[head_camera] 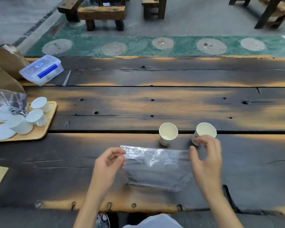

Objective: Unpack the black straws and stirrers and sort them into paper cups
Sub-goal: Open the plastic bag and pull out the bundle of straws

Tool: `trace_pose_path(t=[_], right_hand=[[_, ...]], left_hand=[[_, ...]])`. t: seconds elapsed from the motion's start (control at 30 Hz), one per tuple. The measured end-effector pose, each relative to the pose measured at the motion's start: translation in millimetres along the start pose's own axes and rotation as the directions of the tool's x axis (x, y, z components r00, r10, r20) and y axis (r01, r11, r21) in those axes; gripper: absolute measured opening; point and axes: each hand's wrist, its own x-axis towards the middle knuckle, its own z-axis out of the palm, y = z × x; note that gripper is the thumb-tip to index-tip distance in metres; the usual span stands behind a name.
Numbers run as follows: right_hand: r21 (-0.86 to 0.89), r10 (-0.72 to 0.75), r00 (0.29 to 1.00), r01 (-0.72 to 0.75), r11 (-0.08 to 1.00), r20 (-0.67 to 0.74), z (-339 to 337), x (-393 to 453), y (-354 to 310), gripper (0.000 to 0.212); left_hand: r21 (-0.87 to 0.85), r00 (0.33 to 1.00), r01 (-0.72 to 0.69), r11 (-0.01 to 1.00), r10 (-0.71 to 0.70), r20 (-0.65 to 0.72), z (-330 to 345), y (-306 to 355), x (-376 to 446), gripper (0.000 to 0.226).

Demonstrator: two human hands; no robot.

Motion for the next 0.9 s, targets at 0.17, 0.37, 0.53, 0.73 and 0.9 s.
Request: trace_pose_path(t=[0.17, 0.37, 0.53, 0.73, 0.9], right_hand=[[0.146, -0.392, 0.785, 0.369, 0.918, 0.48, -3, 6, -28, 0.008], [0.228, -0.43, 0.661, 0.373, 0.899, 0.615, 2, -5, -22, 0.018], [0.219, -0.437, 0.712, 0.382, 0.898, 0.55, -3, -10, -17, 0.012], [0.244, -0.41, 0.755, 0.33, 0.912, 0.512, 5, -16, -27, 0.008], [0.306, -0.299, 0.824, 0.162, 0.938, 0.482, 9, -4, -41, 0.01]], left_hand=[[0.023, 0.997, -0.058, 0.998, 0.056, 0.061, 48, 18, -30, 0.019], [-0.008, 0.993, -0.095, 0.995, 0.095, 0.067, 84, 30, -51, 0.029], [0.024, 0.988, -0.138, 0.99, 0.136, 0.069, 87, 30, -59, 0.031], [0.048, 0.981, -0.161, 0.986, 0.155, 0.115, 76, 25, -53, 0.032], [0.107, 0.977, -0.178, 0.978, 0.164, 0.134, 54, 14, -48, 0.03]])
